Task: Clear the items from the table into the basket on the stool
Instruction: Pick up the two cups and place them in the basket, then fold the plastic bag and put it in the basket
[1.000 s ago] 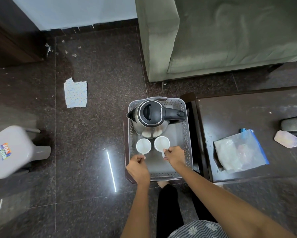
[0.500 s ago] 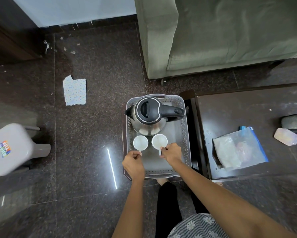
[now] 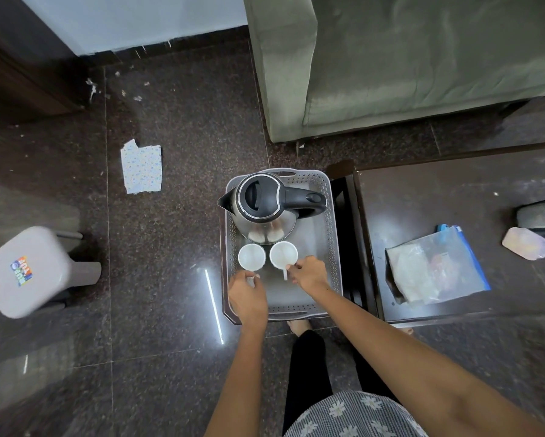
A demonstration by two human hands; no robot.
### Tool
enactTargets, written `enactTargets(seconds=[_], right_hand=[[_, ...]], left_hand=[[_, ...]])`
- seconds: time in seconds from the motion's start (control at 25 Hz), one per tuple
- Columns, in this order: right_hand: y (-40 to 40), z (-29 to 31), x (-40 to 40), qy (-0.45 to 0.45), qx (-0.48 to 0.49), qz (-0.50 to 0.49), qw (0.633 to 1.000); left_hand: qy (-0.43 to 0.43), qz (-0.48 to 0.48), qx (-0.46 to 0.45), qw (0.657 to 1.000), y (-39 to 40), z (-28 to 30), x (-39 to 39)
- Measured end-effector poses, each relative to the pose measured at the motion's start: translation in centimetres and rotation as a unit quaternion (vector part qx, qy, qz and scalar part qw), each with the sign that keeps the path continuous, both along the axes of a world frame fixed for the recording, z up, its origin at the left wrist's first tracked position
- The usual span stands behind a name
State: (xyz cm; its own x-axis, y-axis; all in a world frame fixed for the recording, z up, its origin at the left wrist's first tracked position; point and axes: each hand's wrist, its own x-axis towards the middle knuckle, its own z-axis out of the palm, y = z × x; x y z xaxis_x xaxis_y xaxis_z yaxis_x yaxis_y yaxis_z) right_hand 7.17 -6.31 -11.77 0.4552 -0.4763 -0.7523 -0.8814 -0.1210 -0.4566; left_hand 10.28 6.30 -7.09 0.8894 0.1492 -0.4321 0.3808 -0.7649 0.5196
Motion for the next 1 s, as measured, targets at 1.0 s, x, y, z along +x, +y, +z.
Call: enactTargets(seconds=[1.0], right_hand=[[-35.0, 4.6, -32.1, -0.024, 0.017, -0.225, 0.974]], left_hand=[[0.085, -0.247, -0.14, 0.955, -29.5, 3.3, -22.6]])
